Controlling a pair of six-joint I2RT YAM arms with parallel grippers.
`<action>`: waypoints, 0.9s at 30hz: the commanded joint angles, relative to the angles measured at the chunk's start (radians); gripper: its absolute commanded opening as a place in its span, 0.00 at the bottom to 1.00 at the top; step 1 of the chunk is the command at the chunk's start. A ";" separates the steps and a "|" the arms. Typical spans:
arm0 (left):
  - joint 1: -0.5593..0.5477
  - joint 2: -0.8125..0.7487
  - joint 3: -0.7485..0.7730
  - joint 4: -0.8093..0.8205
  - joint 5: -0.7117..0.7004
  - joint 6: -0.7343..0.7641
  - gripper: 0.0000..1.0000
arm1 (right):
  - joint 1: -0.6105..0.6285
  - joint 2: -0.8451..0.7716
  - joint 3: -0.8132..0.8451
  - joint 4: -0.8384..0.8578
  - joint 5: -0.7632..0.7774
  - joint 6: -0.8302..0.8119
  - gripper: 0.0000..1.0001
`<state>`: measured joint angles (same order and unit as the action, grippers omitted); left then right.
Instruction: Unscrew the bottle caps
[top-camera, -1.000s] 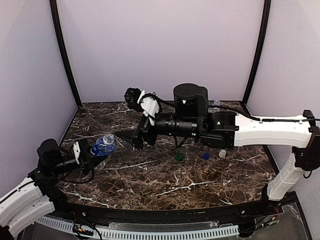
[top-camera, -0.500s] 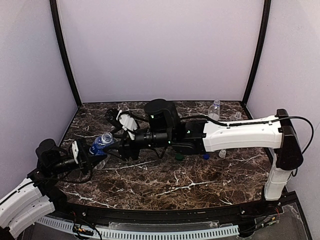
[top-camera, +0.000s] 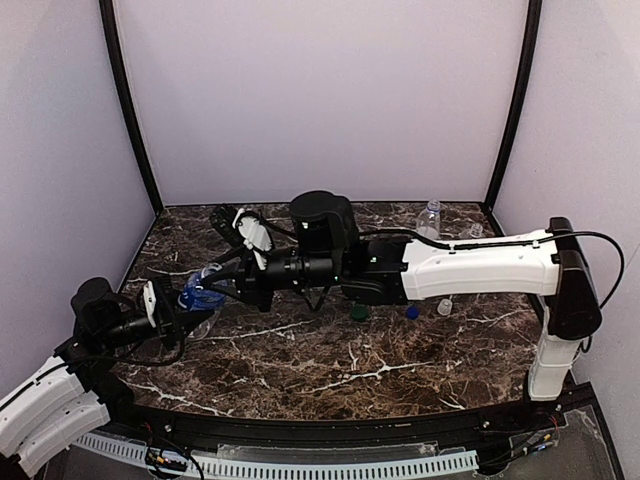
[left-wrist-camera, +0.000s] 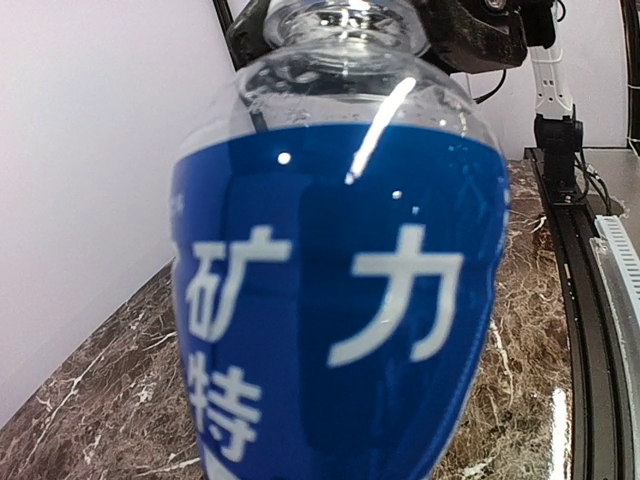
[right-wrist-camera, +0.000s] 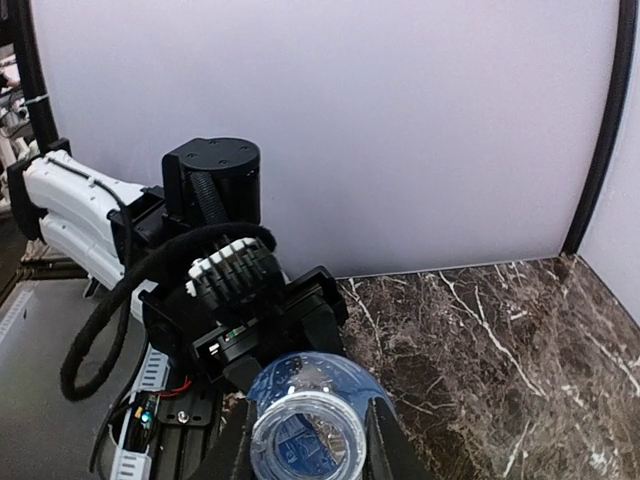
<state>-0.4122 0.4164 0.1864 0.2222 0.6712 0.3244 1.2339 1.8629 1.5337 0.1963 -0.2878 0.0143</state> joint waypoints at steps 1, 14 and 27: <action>0.004 -0.006 -0.001 0.020 0.019 -0.008 0.28 | -0.007 0.022 0.040 0.021 -0.015 -0.002 0.05; 0.006 -0.015 -0.010 0.017 0.008 0.001 0.99 | -0.031 -0.069 0.046 -0.203 0.272 0.006 0.00; 0.006 -0.012 -0.017 0.016 0.009 0.012 0.99 | -0.270 -0.048 0.133 -0.547 0.493 0.082 0.00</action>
<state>-0.4080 0.4084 0.1860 0.2306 0.6724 0.3229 1.0225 1.8145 1.6306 -0.2817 0.1970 0.0544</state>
